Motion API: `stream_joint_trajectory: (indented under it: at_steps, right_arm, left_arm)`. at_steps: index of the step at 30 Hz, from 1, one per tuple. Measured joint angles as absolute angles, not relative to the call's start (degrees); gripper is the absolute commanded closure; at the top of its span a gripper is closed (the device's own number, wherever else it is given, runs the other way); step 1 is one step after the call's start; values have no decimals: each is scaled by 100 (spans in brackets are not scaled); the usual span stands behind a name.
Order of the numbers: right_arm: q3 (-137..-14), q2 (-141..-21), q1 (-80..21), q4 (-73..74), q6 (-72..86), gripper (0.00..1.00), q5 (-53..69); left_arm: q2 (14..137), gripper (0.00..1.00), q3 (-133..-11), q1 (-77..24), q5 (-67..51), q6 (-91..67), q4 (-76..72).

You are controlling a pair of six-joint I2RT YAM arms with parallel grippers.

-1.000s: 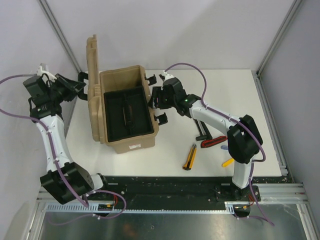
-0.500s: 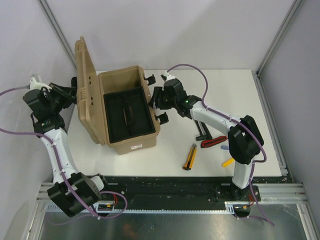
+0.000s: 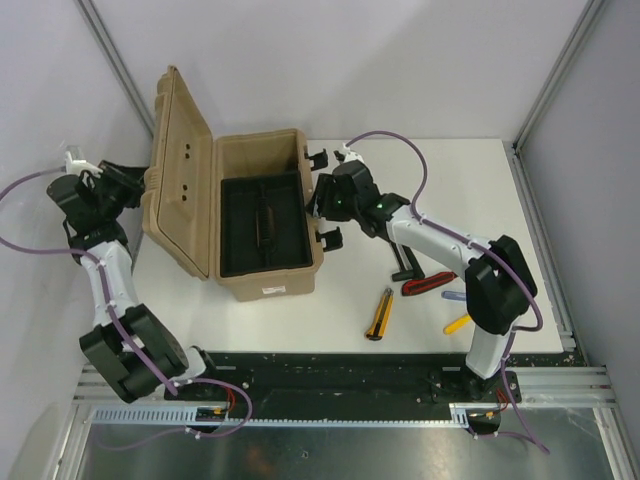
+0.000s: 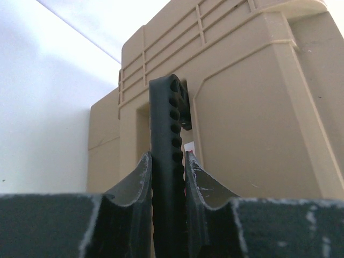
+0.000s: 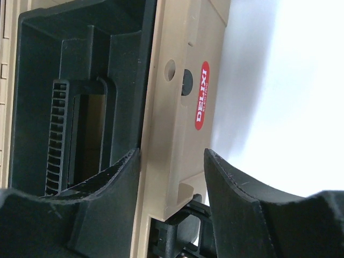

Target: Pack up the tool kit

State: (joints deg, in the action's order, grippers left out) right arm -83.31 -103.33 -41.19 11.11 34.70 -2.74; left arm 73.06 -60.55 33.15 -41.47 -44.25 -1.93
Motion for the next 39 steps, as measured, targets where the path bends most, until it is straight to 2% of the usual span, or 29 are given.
stream_joint_trajectory:
  at_steps: [3,5,9,15,18,23,28,34,39]
  right_arm:
    - [-8324,-10294,-4119,1201,3535,45,-375]
    - [-8300,-10269,-4117,1223,3579,44,-421]
    - [-8281,-10248,-4117,1243,3647,43,-499]
    - [-8272,-10239,-4099,1253,3732,43,-569]
    - [-8263,-10230,-4086,1256,3756,42,-602]
    - [-8230,-10178,-4014,1302,3741,32,-725]
    - [-8228,-10116,-3942,1463,3607,20,-991]
    - [-8270,-10031,-3946,1653,3352,14,-1299]
    - [-8479,-9931,-4042,1962,2912,10,-2102]
  left_arm:
    - [7522,86,-6077,3315,-4386,-4628,-438]
    - [7627,69,-6101,3315,-4475,-4718,-528]
    - [7706,51,-6119,3308,-4362,-4617,-541]
    - [7911,47,-6119,3288,-3931,-4541,-484]
    - [7933,42,-6119,3293,-3642,-4495,-458]
    - [7887,31,-6119,3304,-3190,-4414,-285]
    - [7470,27,-6119,3299,-2694,-4219,-16]
    - [6917,22,-6405,3138,-2126,-3736,502]
    - [6654,15,-6871,2685,-1487,-3256,1170]
